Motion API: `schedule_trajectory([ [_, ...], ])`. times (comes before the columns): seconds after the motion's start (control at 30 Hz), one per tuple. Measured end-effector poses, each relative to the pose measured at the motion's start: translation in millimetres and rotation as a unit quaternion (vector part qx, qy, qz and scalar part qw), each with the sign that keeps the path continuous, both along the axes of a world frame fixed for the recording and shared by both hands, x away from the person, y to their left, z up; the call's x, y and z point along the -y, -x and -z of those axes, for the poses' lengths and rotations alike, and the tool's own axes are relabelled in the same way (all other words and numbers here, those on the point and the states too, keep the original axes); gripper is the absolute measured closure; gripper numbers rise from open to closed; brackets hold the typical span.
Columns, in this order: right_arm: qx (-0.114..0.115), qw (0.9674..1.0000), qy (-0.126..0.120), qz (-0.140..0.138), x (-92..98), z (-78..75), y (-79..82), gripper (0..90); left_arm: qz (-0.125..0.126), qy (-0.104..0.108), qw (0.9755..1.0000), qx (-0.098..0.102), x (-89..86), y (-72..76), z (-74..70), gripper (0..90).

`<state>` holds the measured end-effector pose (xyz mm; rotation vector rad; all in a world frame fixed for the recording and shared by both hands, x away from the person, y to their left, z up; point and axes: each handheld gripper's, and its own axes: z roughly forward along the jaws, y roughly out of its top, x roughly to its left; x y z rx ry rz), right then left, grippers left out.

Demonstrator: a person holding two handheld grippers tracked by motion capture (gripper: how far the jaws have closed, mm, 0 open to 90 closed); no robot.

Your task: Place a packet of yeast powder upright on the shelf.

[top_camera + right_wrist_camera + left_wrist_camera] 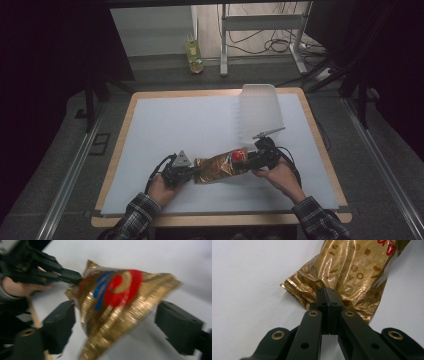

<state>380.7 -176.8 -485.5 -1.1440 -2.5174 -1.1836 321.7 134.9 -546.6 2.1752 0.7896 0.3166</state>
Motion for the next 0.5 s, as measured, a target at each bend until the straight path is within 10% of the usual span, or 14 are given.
schedule_trajectory([
  [0.13, -0.042, 0.9986, -0.031, -0.003, -10.3, 4.3, -5.2, 32.7, 0.0, 0.0, 1.0, 0.0, -0.1, -0.1, 0.0, 89.9],
  [0.5, -0.061, 0.9972, -0.041, -0.01, -32.1, 14.9, -10.8, 49.1, 0.0, 0.001, 1.0, 0.0, -0.3, -0.1, 0.1, 89.8],
])
